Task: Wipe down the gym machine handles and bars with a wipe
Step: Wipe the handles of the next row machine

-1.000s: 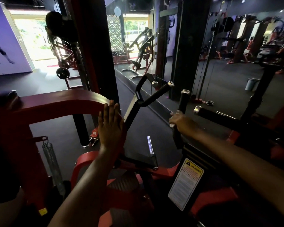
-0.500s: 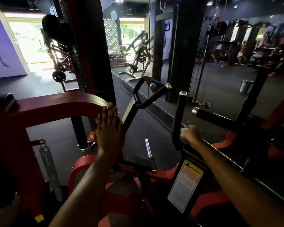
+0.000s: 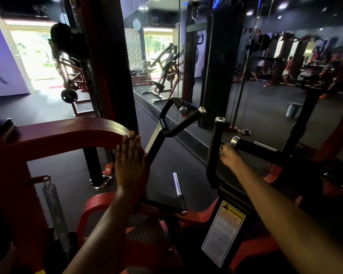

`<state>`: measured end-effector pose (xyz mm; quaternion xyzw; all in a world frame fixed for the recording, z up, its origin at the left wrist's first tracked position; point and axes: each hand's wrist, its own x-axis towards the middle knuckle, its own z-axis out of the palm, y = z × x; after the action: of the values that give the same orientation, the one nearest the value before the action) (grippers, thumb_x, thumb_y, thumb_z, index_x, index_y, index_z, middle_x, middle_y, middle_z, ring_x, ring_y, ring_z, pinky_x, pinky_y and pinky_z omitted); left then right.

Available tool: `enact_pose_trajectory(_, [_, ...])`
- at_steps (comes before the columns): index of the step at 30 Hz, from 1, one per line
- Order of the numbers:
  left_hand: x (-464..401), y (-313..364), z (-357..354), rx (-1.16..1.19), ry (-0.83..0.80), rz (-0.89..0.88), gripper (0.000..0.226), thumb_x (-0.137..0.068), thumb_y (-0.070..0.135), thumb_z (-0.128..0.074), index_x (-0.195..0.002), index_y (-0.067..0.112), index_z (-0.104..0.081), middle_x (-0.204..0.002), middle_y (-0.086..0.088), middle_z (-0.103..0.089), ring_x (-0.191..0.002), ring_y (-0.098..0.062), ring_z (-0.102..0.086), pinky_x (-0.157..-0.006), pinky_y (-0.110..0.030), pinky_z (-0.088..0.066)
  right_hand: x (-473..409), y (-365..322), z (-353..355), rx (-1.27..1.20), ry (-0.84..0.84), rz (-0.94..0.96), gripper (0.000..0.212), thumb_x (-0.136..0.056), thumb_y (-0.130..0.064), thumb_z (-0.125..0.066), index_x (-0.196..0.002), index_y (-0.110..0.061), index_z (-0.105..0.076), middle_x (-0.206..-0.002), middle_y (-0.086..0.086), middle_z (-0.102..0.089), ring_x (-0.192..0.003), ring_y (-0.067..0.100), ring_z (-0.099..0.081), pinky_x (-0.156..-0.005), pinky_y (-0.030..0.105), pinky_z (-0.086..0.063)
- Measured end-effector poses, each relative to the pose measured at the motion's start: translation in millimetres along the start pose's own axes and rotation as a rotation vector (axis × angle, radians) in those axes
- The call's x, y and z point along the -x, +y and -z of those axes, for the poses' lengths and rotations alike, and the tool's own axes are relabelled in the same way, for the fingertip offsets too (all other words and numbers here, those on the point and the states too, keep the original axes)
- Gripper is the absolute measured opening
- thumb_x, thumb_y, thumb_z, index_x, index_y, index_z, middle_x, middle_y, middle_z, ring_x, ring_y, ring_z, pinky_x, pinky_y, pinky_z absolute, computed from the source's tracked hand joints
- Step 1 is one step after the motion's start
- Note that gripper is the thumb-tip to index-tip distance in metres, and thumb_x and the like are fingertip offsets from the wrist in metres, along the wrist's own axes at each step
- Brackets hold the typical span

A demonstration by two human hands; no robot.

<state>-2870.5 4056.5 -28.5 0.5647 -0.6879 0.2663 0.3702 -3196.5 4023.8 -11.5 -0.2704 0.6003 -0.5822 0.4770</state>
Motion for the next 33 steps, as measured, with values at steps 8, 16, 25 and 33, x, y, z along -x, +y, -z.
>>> enact_pose_trajectory(8, [2,3,-7,0.020,-0.029,0.051,0.058,-0.102,0.031,-0.029,-0.152,0.009,-0.012,-0.162,-0.008,-0.001,-0.150,-0.023,0.008,-0.121,-0.041,0.005,62,16,18,0.766,-0.213,-0.065,0.032,-0.090,0.003,-0.040,-0.062,-0.008,-0.051,-0.055,0.006,-0.049,-0.049,0.012,-0.046,-0.045,0.018,-0.037])
enact_pose_trajectory(16, [4,3,-12,0.035,-0.019,0.059,0.063,-0.100,0.029,-0.033,-0.153,0.013,-0.002,-0.161,-0.006,0.000,-0.150,-0.024,0.007,-0.121,-0.042,0.003,67,-68,-39,1.160,0.216,0.936,0.016,-0.096,-0.007,-0.044,-0.099,0.000,-0.058,-0.116,0.020,-0.051,-0.097,0.028,-0.055,-0.083,0.030,-0.047])
enact_pose_trajectory(25, [4,3,-10,0.014,-0.047,0.058,0.060,-0.101,0.031,-0.031,-0.152,0.012,-0.005,-0.161,-0.008,0.000,-0.149,-0.022,0.010,-0.121,-0.041,0.007,69,-26,-19,1.621,-0.073,0.965,0.028,-0.098,-0.010,-0.031,-0.118,0.001,-0.048,-0.107,0.017,-0.048,-0.096,0.033,-0.048,-0.092,0.044,-0.040])
enact_pose_trajectory(33, [5,3,-13,-0.004,-0.035,0.047,0.063,-0.100,0.029,-0.036,-0.153,0.011,-0.006,-0.161,-0.009,-0.001,-0.150,-0.024,0.008,-0.121,-0.042,0.004,21,-76,-21,1.694,-0.042,1.103,0.023,-0.094,-0.013,-0.049,-0.112,-0.006,-0.060,-0.126,0.014,-0.055,-0.127,0.029,-0.044,-0.107,0.041,-0.033])
